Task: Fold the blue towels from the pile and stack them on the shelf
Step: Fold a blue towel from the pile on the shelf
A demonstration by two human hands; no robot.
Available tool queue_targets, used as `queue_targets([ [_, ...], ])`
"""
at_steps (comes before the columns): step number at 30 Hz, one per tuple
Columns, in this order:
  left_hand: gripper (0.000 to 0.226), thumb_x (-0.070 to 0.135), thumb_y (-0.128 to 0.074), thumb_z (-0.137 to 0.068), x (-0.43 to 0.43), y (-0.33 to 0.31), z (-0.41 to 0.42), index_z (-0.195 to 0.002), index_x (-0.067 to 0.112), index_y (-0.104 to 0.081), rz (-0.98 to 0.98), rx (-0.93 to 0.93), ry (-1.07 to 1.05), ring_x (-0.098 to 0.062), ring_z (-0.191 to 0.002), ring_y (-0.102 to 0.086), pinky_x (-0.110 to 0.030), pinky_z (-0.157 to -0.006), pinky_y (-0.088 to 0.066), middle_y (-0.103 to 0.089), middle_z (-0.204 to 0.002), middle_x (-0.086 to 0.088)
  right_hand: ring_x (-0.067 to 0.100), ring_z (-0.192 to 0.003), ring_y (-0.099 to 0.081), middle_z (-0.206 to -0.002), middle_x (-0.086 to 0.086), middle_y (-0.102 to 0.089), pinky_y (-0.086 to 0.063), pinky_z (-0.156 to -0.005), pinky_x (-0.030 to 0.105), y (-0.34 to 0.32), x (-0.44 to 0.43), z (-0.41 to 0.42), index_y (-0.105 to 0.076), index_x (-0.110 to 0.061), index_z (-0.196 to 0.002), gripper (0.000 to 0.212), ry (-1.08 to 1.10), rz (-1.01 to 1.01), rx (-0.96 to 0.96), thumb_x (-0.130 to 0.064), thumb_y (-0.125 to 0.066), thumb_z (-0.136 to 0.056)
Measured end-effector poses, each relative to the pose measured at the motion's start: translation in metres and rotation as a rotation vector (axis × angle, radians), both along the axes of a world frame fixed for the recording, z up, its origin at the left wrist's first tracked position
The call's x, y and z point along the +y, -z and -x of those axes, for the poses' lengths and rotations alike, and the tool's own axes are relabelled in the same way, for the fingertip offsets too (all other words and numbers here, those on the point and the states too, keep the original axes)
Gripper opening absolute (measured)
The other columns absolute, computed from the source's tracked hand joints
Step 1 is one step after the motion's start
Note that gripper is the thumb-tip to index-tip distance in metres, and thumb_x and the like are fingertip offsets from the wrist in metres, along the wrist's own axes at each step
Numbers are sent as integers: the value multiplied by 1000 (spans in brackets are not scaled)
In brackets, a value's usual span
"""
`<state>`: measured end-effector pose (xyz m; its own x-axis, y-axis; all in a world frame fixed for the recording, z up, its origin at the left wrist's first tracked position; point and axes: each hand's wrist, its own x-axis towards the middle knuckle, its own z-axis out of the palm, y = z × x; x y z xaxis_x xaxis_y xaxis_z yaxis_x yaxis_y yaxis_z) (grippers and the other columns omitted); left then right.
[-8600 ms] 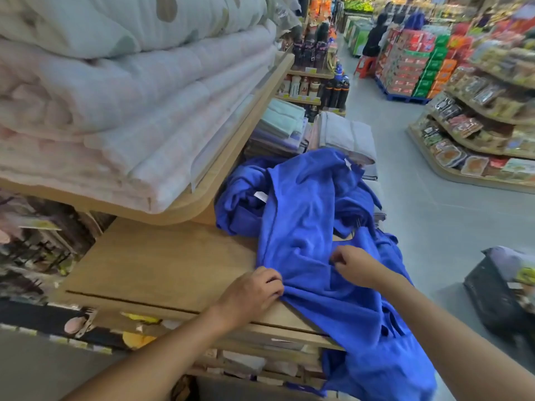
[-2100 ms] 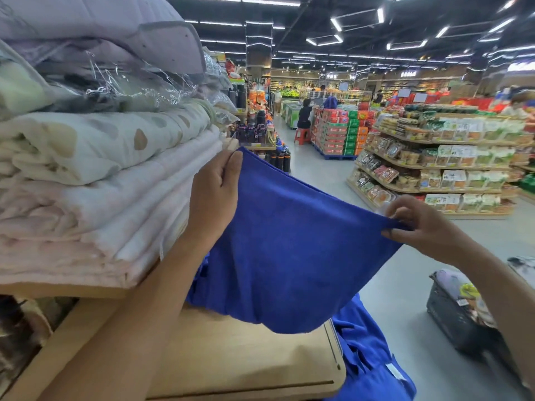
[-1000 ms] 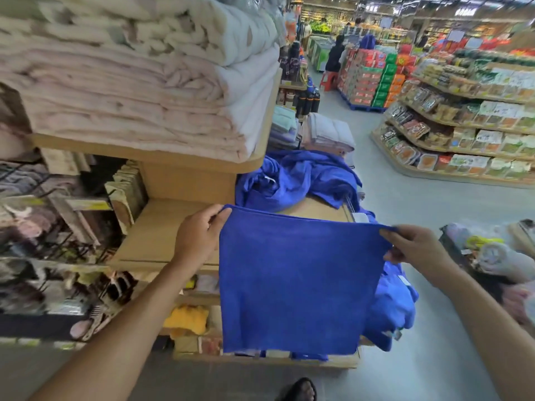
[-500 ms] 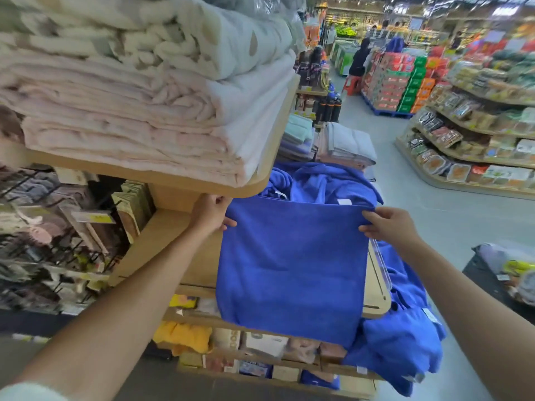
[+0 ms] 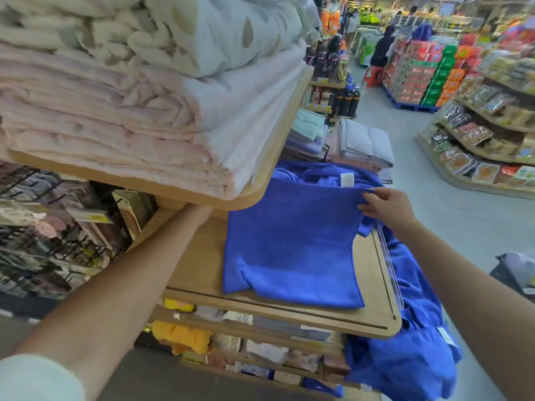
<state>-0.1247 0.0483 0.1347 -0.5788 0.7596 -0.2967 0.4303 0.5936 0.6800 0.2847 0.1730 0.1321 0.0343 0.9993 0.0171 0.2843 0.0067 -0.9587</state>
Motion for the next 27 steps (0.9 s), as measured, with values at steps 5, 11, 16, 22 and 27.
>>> queue_targets([
  [5, 31, 48, -57, -97, -43, 36, -13, -93, 19, -67, -196, 216, 245, -28, -96, -67, -41, -84, -54, -72, -98, -3, 24, -95, -64, -114, 5, -60, -56, -80, 41, 32, -57, -1, -59, -9, -127, 42, 2, -11, -430, -15, -75, -89],
  [11, 36, 70, -60, -85, -138, 111, -40, -88, 33, -62, 64, 330, 379, -1, -72, -60, -26, -56, -41, -64, -82, 18, 14, -88, -59, -93, -10, -61, -49, -83, 37, 110, -166, 13, -68, -30, -94, 9, -440, -131, -850, -33, -74, -89],
  [16, 19, 48, -63, -94, -139, 113, -39, -94, 30, -68, -53, 123, 229, -15, -90, -66, -33, -78, -54, -70, -96, 11, 18, -103, -55, -107, -11, -56, -47, -88, 33, 127, -179, 8, -67, -34, -113, 19, -427, -233, -948, -40, -66, -94],
  [22, 17, 46, -62, -93, -147, 113, 10, -86, 32, -69, 130, 109, 418, -13, -83, -67, -41, -81, -58, -72, -90, 9, 10, -93, -55, -96, -17, -58, -49, -80, 32, 125, -177, 0, -68, -40, -95, 21, -422, -169, -986, -57, -55, -93],
  [27, 19, 51, -64, -89, -102, 92, 3, -97, 34, -65, -38, 178, 326, -11, -89, -64, -34, -81, -54, -66, -97, 18, 10, -72, -65, -85, -11, -70, -54, -68, 36, 96, -146, 14, -64, -32, -81, 11, -182, -18, -718, -30, -66, -92],
])
